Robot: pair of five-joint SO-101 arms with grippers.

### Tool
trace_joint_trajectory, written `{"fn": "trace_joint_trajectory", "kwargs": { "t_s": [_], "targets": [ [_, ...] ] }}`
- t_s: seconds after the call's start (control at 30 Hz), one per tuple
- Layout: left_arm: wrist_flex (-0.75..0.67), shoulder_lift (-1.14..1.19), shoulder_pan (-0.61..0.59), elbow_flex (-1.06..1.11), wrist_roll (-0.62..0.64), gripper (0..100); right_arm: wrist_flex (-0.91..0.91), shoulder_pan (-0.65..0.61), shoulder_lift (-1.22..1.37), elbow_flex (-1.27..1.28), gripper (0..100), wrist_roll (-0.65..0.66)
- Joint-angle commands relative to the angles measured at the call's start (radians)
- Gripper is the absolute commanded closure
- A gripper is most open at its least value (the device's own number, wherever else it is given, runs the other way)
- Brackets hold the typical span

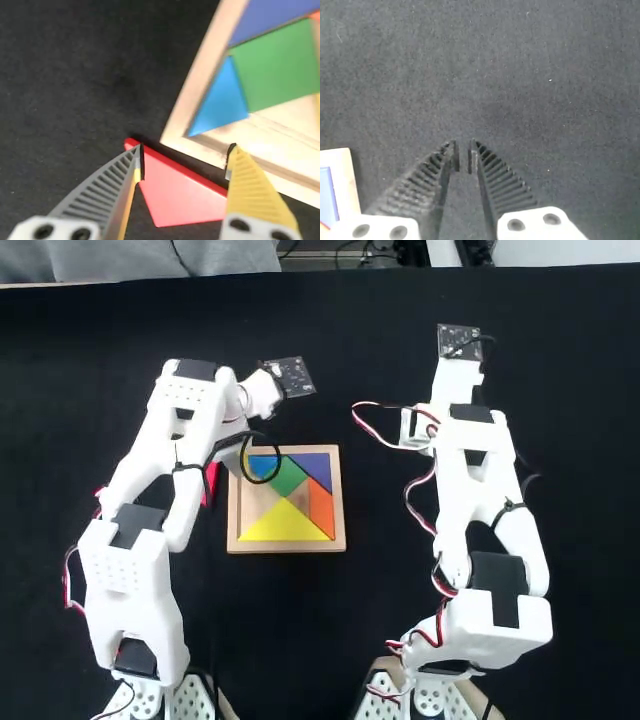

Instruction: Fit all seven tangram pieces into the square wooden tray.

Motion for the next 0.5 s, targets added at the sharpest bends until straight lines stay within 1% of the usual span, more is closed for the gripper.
{"fn": "trace_joint_trajectory", "kwargs": {
  "t_s": [0.0,0.1,0.17,0.23,0.3,0.33,0.47],
  "targets": [
    [0.06,-0.014,0.031,-0.084,0.002,73,-0.014,0.011,-0.062,-0.015,95.3,-0.006],
    [0.066,-0.014,0.028,-0.137,0.017,73,-0.014,0.011,-0.062,-0.015,95.3,-0.006],
    [0.066,-0.014,0.028,-0.173,0.092,73,-0.014,0.011,-0.062,-0.015,95.3,-0.006],
    [0.072,-0.015,0.021,-0.229,0.204,73,-0.014,0.011,-0.062,-0.015,95.3,-0.006],
    [0.121,-0.04,-0.013,-0.297,0.295,73,-0.014,0.011,-0.062,-0.015,95.3,-0.006],
    [0.155,-0.051,-0.031,-0.318,0.313,73,-0.014,0.011,-0.062,-0.015,95.3,-0.006],
    [0.31,-0.086,-0.11,-0.335,0.321,73,-0.014,0.011,-0.062,-0.015,95.3,-0.006]
  ]
}}
